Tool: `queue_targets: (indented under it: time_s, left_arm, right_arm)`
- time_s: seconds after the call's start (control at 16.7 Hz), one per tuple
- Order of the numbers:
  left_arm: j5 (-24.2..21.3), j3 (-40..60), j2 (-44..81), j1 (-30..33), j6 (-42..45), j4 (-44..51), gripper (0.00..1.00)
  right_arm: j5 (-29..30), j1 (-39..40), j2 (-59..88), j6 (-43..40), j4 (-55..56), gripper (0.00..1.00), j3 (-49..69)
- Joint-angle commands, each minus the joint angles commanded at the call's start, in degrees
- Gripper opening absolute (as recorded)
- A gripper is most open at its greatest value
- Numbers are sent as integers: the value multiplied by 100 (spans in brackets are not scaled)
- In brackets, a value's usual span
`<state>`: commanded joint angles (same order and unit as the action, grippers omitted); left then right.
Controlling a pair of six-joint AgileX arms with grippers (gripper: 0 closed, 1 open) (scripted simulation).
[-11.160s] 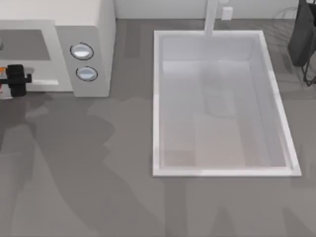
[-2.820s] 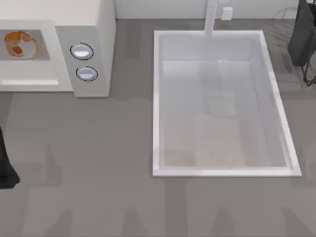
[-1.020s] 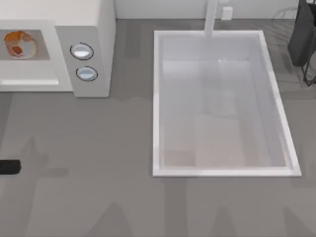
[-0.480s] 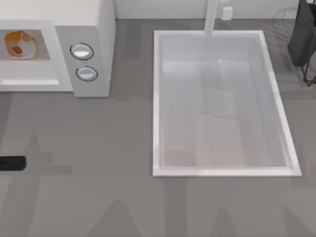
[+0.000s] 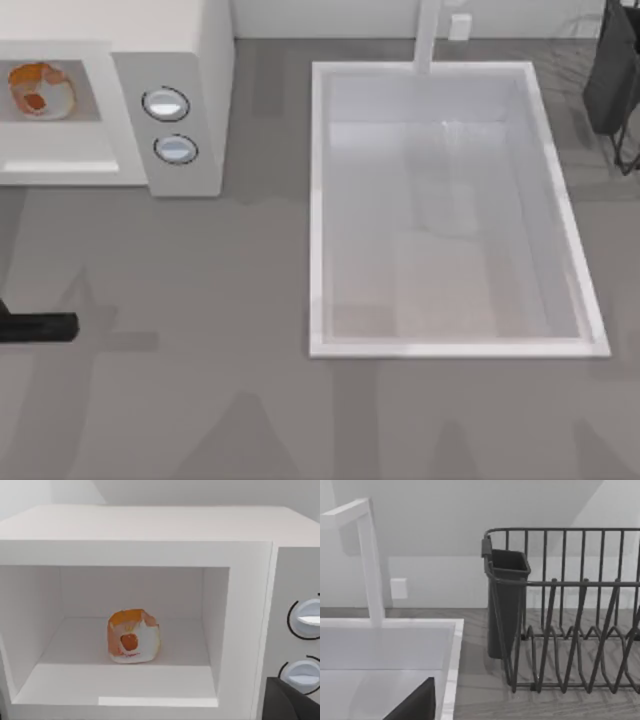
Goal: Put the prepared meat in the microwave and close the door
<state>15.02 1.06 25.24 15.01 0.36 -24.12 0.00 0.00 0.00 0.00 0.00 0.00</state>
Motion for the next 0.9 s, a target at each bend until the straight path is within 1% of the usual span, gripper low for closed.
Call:
queue_targets:
  time_s: [0.18, 0.24, 0.48, 0.6, 0.9]
  left_arm:
    - [-36, 32, 4, -41, -2, 9, 0]
    - [-111, 88, 79, -115, -2, -9, 0]
    - [-653, 494, 619, -652, 5, -140, 0]
    - [-845, 639, 811, -844, 7, -187, 0]
    - [-859, 644, 817, -854, 20, -181, 0]
  right_arm:
    - [0, 0, 0, 0, 0, 100, 0]
    - [0, 0, 0, 0, 0, 100, 0]
    - [0, 0, 0, 0, 0, 100, 0]
    - [0, 0, 0, 0, 0, 100, 0]
    - [0, 0, 0, 0, 0, 100, 0]
